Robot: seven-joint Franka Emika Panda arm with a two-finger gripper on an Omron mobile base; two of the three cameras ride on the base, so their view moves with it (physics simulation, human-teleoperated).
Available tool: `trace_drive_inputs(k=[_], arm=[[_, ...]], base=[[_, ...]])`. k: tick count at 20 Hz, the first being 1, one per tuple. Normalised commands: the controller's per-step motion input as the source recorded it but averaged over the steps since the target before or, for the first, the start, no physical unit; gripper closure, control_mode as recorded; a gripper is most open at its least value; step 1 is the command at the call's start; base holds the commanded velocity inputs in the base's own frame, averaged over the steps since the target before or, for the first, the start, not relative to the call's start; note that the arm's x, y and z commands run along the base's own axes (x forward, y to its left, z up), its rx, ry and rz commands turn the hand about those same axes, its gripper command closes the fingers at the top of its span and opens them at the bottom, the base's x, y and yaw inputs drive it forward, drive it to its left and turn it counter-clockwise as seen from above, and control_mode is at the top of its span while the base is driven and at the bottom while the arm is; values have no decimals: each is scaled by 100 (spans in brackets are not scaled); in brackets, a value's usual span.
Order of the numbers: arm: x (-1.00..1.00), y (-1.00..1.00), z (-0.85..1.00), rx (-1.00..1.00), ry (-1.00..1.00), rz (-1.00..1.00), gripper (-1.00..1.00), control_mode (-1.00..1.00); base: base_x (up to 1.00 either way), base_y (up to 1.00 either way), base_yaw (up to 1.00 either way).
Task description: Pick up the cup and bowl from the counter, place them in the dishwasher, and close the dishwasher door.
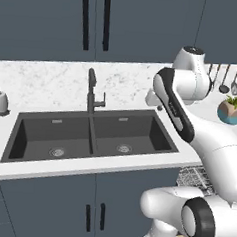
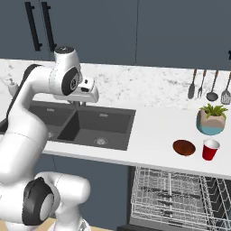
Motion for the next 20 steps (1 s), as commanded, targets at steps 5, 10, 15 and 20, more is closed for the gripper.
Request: trace_drive_inputs(k=[5, 10, 15, 20], arm=[[-38, -4, 0, 0, -1, -2, -100, -100], [-49, -6, 0, 0, 0, -4, -100, -100], [-39, 0, 0, 0, 0, 0, -100, -100], [-21, 0, 0, 0, 0, 0, -100, -100]], base=[[0, 0, 0], [0, 0, 0], [0, 0, 0], [0, 0, 0]])
